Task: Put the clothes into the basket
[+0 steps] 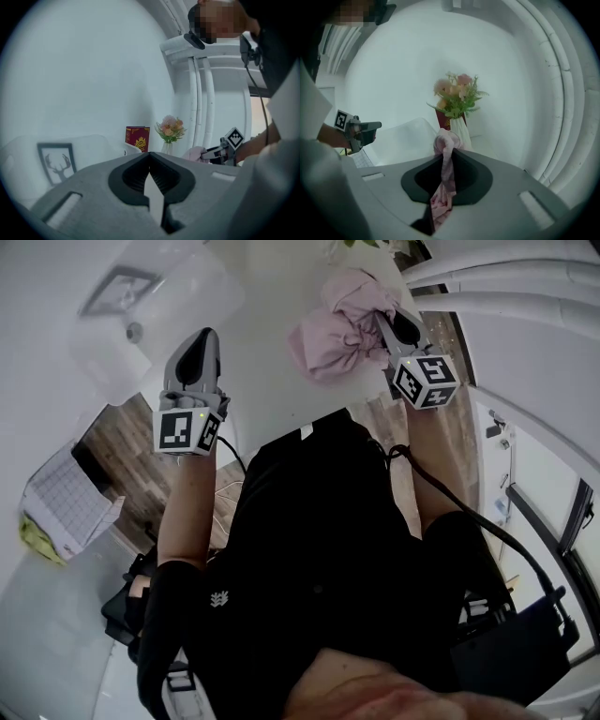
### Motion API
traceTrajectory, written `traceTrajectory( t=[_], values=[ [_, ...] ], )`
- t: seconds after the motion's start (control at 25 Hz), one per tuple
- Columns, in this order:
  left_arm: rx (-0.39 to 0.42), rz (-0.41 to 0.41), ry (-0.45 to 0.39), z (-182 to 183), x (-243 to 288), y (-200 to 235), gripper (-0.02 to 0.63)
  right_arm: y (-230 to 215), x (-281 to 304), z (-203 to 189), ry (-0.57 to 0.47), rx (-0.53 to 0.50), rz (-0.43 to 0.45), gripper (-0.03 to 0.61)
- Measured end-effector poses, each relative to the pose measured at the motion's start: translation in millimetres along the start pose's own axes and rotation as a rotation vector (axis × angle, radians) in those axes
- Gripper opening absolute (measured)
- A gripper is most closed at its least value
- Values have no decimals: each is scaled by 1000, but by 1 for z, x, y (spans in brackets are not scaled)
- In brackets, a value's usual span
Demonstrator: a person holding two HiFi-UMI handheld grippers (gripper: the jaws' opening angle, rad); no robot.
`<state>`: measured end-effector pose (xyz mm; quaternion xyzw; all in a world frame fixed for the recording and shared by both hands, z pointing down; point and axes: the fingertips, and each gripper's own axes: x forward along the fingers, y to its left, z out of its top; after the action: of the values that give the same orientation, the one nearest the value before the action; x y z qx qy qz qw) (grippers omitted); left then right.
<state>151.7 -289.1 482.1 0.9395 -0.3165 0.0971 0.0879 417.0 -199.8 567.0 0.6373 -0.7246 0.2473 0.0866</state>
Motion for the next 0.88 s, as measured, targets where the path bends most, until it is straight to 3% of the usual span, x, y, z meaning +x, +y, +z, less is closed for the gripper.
traceTrajectory(
  t=[0.6,0.88],
  values=[
    [30,3,-85,36,-47,11,0,71,-54,73,-167,-97,21,31],
    [-5,68,-129,60,-96,94,0,151,-21,138,-209,-176,48,31]
  ],
)
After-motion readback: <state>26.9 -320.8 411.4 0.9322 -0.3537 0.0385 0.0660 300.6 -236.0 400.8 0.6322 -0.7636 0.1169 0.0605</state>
